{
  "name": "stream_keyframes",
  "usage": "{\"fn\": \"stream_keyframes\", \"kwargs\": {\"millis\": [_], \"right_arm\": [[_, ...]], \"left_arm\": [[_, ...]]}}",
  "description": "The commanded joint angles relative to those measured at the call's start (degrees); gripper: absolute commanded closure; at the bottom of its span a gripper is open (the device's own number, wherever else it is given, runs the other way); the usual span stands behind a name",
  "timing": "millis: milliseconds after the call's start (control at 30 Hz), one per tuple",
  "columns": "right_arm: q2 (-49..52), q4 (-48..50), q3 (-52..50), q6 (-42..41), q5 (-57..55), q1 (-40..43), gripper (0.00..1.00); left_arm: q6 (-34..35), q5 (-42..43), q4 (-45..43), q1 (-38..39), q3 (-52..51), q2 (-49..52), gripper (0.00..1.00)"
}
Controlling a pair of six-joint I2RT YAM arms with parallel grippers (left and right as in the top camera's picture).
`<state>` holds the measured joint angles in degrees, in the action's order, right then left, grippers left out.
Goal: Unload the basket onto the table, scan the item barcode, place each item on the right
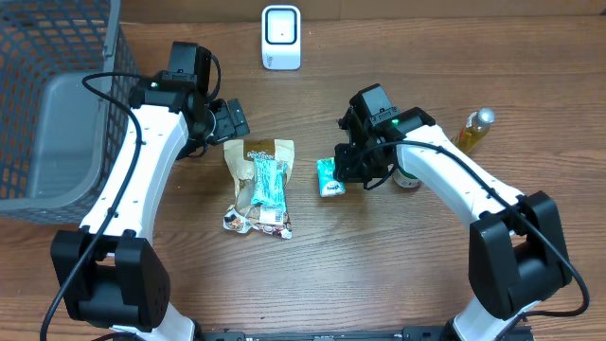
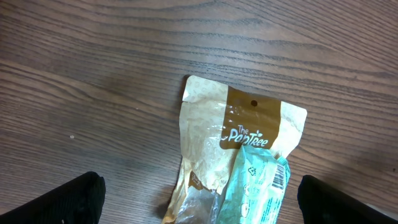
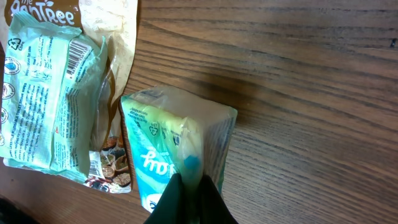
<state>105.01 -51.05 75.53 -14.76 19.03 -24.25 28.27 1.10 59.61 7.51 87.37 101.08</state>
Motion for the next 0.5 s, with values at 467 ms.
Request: {"fn": "stream_keyframes", "kwargs": {"millis": [467], "right_arm": [[-1.3, 2.1, -0.2, -0.3, -0.9, 0.3, 0.96]], "left_arm": [[-0.7, 0.0, -0.1, 0.4, 0.9, 0.1, 0.00]]}}
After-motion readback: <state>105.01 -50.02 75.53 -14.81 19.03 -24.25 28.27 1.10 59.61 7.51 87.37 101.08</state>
